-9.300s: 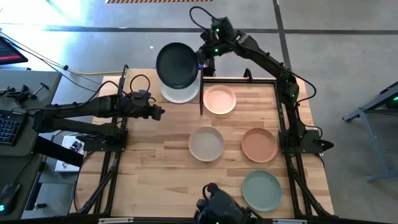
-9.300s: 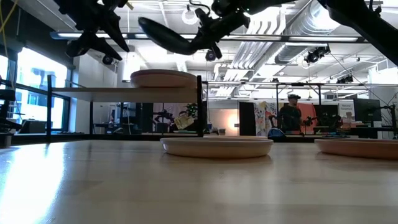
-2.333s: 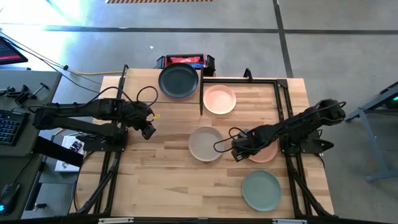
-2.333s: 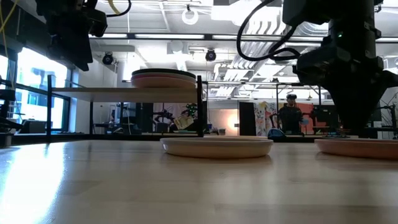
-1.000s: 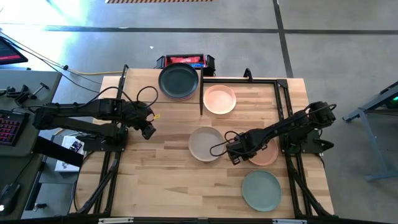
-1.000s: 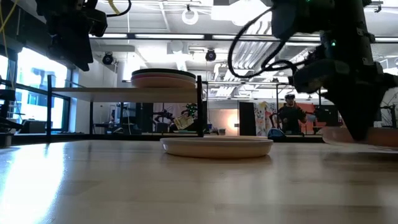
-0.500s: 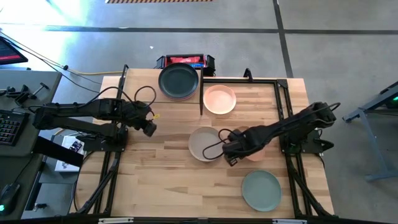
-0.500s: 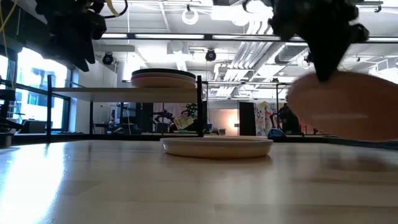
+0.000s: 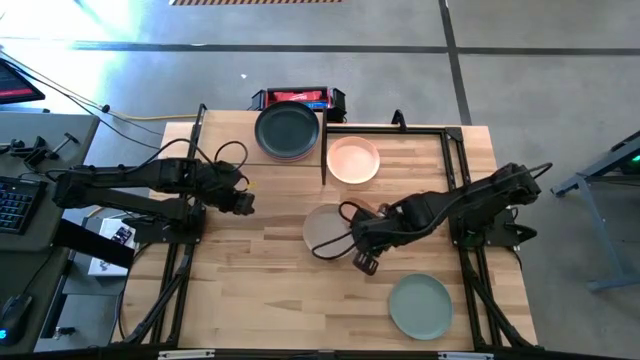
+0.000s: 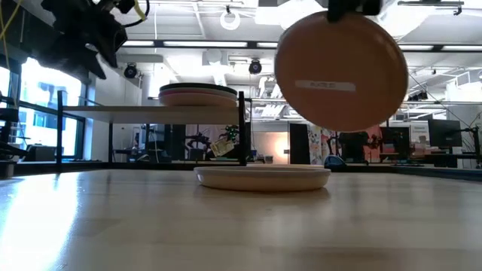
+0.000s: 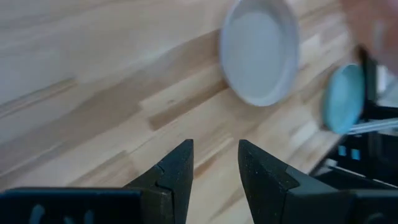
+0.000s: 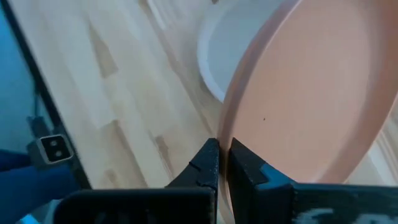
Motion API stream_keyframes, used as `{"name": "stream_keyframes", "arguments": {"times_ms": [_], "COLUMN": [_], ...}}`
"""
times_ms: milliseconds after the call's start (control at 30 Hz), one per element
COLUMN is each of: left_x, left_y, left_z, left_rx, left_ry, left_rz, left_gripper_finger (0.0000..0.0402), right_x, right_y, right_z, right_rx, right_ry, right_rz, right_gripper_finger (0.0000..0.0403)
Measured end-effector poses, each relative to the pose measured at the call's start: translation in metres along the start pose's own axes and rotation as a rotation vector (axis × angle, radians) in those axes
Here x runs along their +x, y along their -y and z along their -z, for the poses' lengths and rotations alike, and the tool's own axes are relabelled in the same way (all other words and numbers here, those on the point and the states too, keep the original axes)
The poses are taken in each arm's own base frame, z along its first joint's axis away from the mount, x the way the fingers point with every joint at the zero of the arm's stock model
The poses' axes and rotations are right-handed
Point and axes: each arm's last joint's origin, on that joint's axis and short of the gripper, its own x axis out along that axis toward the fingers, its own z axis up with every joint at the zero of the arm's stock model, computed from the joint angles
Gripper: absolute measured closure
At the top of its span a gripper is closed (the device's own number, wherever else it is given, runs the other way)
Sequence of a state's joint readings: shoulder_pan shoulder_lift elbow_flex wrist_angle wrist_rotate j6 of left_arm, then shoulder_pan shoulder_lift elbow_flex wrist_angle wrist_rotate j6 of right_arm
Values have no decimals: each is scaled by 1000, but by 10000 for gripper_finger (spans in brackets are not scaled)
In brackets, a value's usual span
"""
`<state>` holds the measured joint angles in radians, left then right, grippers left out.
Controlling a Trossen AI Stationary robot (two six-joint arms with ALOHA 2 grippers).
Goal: Place and stack plates onto a shelf
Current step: Put the orange plate on the shelf
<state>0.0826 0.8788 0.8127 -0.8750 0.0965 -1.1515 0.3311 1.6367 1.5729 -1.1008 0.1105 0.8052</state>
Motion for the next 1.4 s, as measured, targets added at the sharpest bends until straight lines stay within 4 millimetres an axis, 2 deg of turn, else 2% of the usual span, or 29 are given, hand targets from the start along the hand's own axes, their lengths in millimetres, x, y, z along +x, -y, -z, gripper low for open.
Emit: {"name": "stream_keyframes", "arguments": {"times_ms": [300, 400, 633, 1000, 1400], "left_x": [9, 20, 55, 90, 106], "left_y": [32, 45, 63, 73, 71], "left_z": [-8, -10, -9, -7, -9], "left_rx": [6, 6, -29, -118, -199], "left_ry": [-2, -6, -51, -198, -267], "left_rz": [269, 326, 344, 348, 317], "left_gripper_finger": [286, 286, 286, 286, 286], "right_x": [-2, -2, -2, -2, -2], "right_y": [2, 1, 0, 2, 4], "right_z": [-8, -7, -6, -3, 0], "right_rx": [-131, -188, -322, -628, -1057], "right_ry": [-37, -50, -84, -105, -91], "right_rz": [-99, -120, -170, -201, -218], "right_gripper_finger": [403, 403, 403, 403, 403]}}
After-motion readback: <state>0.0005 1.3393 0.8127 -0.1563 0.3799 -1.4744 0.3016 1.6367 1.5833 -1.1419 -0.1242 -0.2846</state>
